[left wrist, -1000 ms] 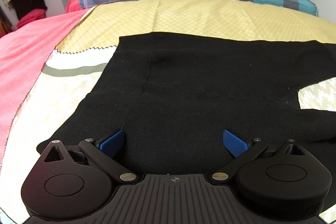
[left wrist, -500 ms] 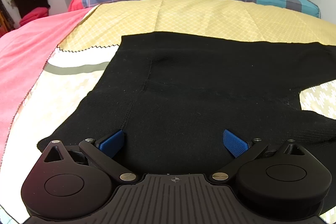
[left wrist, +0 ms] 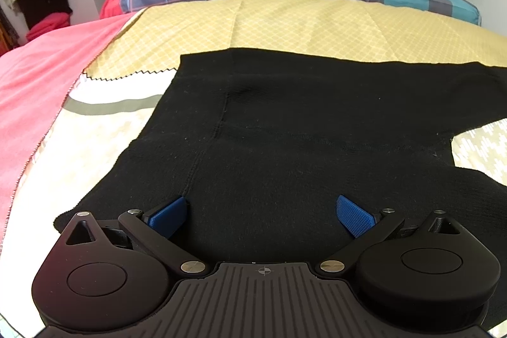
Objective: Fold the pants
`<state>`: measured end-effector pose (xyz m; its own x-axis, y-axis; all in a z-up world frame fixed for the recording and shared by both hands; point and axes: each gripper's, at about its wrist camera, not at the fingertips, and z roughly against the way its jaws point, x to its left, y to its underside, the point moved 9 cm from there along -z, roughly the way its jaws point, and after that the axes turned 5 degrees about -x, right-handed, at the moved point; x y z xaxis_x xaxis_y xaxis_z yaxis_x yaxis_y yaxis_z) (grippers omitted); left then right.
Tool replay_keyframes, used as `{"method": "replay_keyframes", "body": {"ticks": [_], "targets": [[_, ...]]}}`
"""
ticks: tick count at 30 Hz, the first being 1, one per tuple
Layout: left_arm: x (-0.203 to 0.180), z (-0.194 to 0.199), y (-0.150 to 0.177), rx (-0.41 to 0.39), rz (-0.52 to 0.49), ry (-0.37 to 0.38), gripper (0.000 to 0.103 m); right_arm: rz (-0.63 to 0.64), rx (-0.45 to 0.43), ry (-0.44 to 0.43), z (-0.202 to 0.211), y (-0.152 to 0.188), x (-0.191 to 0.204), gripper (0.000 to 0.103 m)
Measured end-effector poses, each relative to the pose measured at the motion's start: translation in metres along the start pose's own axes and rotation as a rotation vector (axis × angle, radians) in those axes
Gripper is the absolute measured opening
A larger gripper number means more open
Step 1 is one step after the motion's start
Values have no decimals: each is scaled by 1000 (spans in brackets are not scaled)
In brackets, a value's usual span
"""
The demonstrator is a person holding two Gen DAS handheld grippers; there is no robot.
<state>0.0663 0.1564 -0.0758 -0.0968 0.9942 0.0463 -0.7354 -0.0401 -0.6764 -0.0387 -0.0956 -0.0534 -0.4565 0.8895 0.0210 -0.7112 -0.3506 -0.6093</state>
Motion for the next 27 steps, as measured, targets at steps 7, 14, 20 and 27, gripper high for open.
{"method": "replay_keyframes", "body": {"ticks": [7, 14, 20, 27], "targets": [[-4, 15, -2, 9, 21, 12, 103, -186, -219, 262, 48, -9, -89, 61], [-41, 23, -11, -23, -15, 90, 103, -403, -176, 590, 34, 39, -202, 56], [-51, 6, 4, 2, -38, 79, 103, -360, -167, 629, 59, 57, -192, 8], [-53, 3, 3, 11, -33, 63, 103, -450, -394, 622, 114, 45, -223, 90]]}}
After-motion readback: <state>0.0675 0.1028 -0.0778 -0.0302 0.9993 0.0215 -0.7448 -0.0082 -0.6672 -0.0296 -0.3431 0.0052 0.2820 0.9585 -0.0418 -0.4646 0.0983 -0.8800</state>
